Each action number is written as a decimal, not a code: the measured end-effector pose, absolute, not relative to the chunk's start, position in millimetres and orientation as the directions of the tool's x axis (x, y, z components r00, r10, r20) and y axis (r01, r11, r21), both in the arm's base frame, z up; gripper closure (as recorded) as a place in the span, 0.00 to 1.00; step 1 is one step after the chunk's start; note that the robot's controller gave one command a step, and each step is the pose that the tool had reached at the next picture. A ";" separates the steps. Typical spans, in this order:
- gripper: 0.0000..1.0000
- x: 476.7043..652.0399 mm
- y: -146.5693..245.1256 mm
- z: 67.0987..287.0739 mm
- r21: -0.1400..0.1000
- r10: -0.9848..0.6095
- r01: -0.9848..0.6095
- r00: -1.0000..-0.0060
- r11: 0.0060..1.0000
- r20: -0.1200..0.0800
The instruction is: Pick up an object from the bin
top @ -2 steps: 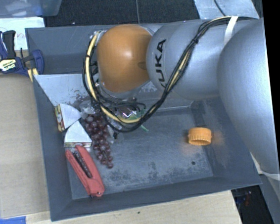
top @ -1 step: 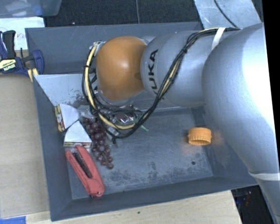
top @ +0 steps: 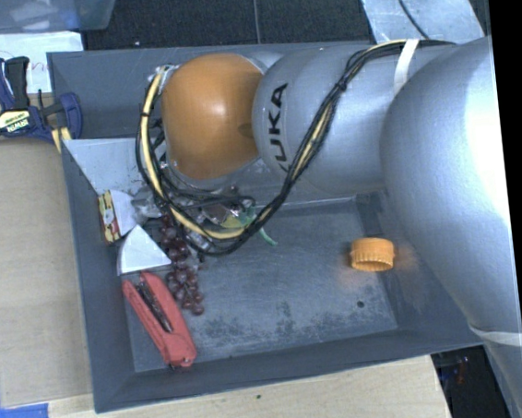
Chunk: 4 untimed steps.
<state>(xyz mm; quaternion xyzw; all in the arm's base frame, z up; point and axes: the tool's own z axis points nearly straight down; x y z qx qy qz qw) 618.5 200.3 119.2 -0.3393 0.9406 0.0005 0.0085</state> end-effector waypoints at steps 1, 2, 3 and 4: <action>1.00 620.5 150.9 132.0 -0.007 -0.645 -0.645 -0.764 0.764 -0.016; 1.00 620.4 150.9 131.9 -0.006 -0.644 -0.644 -0.764 0.765 -0.015; 1.00 620.9 151.9 131.3 -0.007 -0.657 -0.657 -0.754 0.754 -0.016; 1.00 598.1 171.9 194.7 -0.006 -0.765 -0.765 -0.644 0.644 -0.011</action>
Offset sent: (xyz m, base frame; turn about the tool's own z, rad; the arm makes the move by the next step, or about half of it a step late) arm 0.0000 0.0000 0.0000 0.0000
